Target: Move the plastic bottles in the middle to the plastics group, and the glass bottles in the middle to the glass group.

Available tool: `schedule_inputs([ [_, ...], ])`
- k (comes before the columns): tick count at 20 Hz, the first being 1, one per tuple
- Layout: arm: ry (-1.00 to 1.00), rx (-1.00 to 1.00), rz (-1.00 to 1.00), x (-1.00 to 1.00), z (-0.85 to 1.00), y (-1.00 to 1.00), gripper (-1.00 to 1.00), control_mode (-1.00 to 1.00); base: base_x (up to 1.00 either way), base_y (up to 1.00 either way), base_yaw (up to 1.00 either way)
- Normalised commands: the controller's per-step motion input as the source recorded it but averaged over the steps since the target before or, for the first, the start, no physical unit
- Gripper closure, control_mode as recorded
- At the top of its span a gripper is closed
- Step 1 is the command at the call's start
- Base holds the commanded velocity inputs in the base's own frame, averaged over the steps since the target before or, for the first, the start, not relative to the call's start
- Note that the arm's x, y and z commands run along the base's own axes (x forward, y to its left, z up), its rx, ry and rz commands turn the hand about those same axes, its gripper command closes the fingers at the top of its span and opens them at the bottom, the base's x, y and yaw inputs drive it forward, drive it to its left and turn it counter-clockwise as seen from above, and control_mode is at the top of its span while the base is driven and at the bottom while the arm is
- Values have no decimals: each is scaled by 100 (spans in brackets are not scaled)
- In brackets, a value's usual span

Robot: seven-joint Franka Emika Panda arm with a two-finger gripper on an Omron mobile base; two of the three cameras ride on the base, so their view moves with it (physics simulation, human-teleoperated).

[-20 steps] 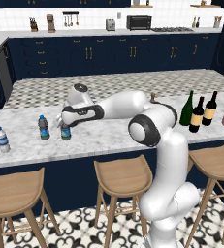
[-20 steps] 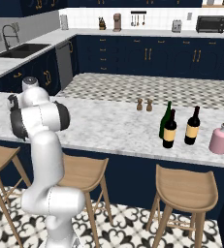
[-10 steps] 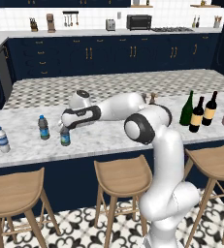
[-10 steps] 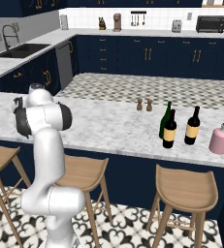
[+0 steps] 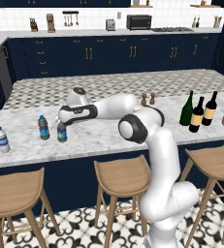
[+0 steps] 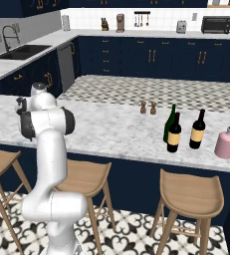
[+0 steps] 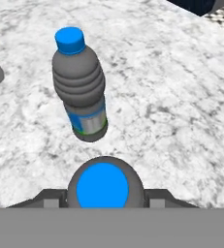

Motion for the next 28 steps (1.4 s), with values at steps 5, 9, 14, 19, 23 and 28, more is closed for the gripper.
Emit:
schedule_inputs([
  [5,0,0,1,17,-14,19,100,-100,0,0,0],
  [9,0,0,4,0,-61,5,100,-100,0,0,0],
  [14,0,0,1,0,-36,0,100,-100,0,0,0],
  [19,0,0,0,-1,0,0,-100,-100,0,0,0],
  [23,0,0,0,-7,0,0,-100,-100,0,0,0],
  [28,-8,0,0,-16,0,0,-100,-100,0,0,0],
])
